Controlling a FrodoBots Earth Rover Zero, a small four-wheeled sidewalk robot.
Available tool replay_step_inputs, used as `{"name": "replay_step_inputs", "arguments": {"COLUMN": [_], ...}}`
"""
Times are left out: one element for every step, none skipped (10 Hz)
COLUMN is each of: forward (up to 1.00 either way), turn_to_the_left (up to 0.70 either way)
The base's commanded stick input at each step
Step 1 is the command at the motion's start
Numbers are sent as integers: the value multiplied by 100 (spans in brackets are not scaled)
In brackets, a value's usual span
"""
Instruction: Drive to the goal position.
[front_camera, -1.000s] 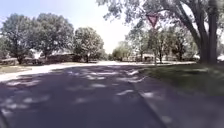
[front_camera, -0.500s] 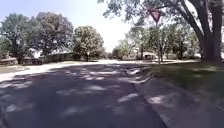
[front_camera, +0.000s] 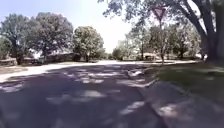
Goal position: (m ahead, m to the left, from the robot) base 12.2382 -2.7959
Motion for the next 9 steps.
{"name": "replay_step_inputs", "arguments": {"forward": [70,70,70,70,70,70,70,70,70], "turn_to_the_left": [0,0,0,0,0,0,0,0,0]}}
